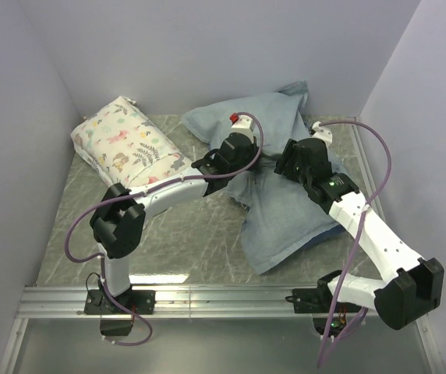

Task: Remove the pillowcase from the pillow

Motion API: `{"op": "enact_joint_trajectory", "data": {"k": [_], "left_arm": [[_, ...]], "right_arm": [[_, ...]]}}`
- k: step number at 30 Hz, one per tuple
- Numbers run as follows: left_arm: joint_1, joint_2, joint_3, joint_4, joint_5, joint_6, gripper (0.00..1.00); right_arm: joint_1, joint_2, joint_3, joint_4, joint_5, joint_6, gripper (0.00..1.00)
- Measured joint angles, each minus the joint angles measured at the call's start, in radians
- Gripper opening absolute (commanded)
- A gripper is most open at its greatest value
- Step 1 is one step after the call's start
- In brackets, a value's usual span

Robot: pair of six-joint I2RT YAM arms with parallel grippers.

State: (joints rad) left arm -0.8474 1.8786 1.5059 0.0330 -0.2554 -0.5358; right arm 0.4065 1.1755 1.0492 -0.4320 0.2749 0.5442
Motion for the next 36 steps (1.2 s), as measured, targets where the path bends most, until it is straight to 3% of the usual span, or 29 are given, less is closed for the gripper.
{"op": "enact_joint_trajectory", "data": {"k": [5, 8, 9, 12, 17, 28, 31, 36], "left_arm": [[0.001, 0.0, 0.0, 0.0, 0.006, -0.001, 0.01], [0.001, 0.0, 0.0, 0.0, 0.008, -0.003, 0.02], [0.001, 0.0, 0.0, 0.0, 0.008, -0.003, 0.02], [0.001, 0.0, 0.0, 0.0, 0.008, -0.003, 0.03], [0.013, 0.01, 0.005, -0.002, 0.02, -0.004, 0.01], [0.132, 0.143, 0.133, -0.003, 0.119, -0.039, 0.01], [0.154, 0.181, 0.183, -0.019, 0.138, -0.052, 0.01], [0.169, 0.229, 0.27, -0.077, 0.18, -0.052, 0.15]], "right_arm": [[0.0, 0.001, -0.001, 0.036, 0.051, 0.018, 0.65], [0.0, 0.019, 0.0, 0.047, 0.065, 0.021, 0.48], [0.0, 0.034, 0.005, 0.048, 0.067, 0.021, 0.27], [-0.002, 0.084, 0.013, 0.055, 0.068, 0.021, 0.0], [-0.003, 0.046, -0.008, 0.05, 0.039, 0.024, 0.0], [-0.004, -0.571, -0.208, -0.125, -0.206, 0.098, 0.0], [-0.004, -0.674, -0.306, -0.161, -0.265, 0.145, 0.0], [-0.003, -0.76, -0.555, -0.14, -0.36, 0.248, 0.0]]}}
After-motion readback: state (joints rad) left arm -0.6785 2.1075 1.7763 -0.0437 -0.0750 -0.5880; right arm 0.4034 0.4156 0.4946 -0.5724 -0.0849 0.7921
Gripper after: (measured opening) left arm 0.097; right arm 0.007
